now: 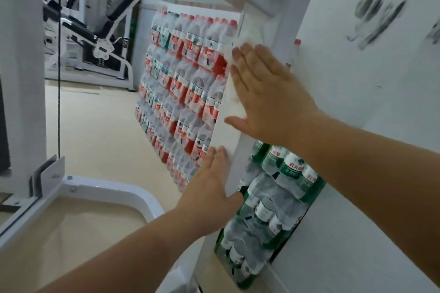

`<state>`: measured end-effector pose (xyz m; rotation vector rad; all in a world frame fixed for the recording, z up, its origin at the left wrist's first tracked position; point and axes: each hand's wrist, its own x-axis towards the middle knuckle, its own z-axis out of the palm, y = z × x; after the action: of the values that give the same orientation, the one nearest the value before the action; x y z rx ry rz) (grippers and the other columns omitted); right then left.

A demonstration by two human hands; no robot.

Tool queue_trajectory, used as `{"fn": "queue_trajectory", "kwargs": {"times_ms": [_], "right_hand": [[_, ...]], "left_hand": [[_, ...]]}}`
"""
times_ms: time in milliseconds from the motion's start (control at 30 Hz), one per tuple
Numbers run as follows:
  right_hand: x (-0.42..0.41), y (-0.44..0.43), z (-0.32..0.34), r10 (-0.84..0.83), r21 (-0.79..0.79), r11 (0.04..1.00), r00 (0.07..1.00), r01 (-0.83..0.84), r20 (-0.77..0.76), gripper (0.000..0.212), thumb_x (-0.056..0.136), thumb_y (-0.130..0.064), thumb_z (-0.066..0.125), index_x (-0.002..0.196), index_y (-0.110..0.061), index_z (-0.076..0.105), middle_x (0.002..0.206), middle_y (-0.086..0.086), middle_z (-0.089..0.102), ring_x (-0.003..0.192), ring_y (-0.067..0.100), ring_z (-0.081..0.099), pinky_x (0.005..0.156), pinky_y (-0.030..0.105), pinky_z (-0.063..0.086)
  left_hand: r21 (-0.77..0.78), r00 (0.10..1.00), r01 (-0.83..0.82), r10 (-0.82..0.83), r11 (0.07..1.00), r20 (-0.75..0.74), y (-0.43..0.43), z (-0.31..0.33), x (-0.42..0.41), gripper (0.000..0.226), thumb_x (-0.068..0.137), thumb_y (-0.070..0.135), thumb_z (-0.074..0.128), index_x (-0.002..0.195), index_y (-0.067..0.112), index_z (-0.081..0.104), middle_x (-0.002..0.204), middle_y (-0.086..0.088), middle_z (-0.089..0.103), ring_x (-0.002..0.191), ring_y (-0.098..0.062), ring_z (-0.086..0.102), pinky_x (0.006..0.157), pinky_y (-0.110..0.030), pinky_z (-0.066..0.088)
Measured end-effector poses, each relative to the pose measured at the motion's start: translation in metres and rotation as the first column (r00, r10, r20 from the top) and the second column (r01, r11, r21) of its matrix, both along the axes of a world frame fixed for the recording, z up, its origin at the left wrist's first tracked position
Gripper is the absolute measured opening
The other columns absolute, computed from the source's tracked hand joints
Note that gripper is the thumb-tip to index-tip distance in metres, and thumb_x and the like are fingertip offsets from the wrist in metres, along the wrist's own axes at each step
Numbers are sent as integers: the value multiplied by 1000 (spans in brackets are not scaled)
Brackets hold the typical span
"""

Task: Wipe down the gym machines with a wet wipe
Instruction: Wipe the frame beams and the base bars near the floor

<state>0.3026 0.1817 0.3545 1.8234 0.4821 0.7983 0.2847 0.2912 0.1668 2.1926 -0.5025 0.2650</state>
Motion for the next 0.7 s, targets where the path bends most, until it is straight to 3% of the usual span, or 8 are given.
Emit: {"fn": "queue_trajectory", "kwargs": {"times_ms": [133, 267, 333, 567, 633, 700], "right_hand": [[-10, -12, -27, 0, -148, 989, 991, -20, -134, 97, 93, -72, -10, 159, 0, -6, 166, 28, -7, 155, 43, -7, 125, 52, -9], [-2, -3, -15, -1, 61, 998, 999, -2, 44, 103, 89, -72, -19, 159, 2, -2, 167, 27, -4, 155, 41, -5, 126, 52, -5], [1, 2, -36, -49, 86, 995, 999, 48, 15, 105, 89, -74, -14, 158, 4, -2, 166, 30, -6, 155, 44, -7, 125, 53, -7], [4, -6, -201, -122, -140, 987, 936, 79, -331, 94, 99, -66, 2, 155, 9, -11, 160, 37, -18, 150, 51, -17, 121, 57, -17], [1, -8, -235, -188, -269, 959, 902, 84, -389, 87, 104, -58, 7, 155, 9, -11, 161, 36, -18, 150, 51, -18, 120, 58, -18], [4, -9, -243, -204, -317, 945, 899, 78, -387, 84, 105, -54, 8, 154, 11, -12, 161, 35, -18, 150, 50, -17, 120, 58, -17]], "left_hand": [[-7, 1000, -3, 3, 1000, -23, 7, -12, 3, 96, 92, 36, 60, 160, 29, -7, 167, 12, -13, 153, -5, -8, 126, -37, 12], [35, 994, -15, 19, 999, -107, 14, -41, 7, 97, 90, 36, 61, 158, 38, -8, 167, 12, -12, 155, -11, -1, 125, -36, 16], [72, 987, 14, -2, 997, -163, 18, -60, 6, 96, 89, 36, 60, 159, 37, -7, 168, 11, -10, 155, -12, 2, 122, -31, 18], [267, 934, 136, -33, 954, -356, 47, -126, 1, 94, 91, 29, 58, 160, 31, -6, 166, 16, -8, 152, -9, 17, 116, -26, 27], [323, 906, 191, -40, 927, -422, 53, -144, 1, 93, 91, 30, 57, 160, 32, -5, 166, 16, -11, 147, -11, 31, 113, -28, 34], [380, 887, 228, -31, 896, -460, 59, -162, 1, 92, 91, 32, 56, 161, 31, -4, 166, 16, -13, 145, -13, 34, 113, -33, 36]]}}
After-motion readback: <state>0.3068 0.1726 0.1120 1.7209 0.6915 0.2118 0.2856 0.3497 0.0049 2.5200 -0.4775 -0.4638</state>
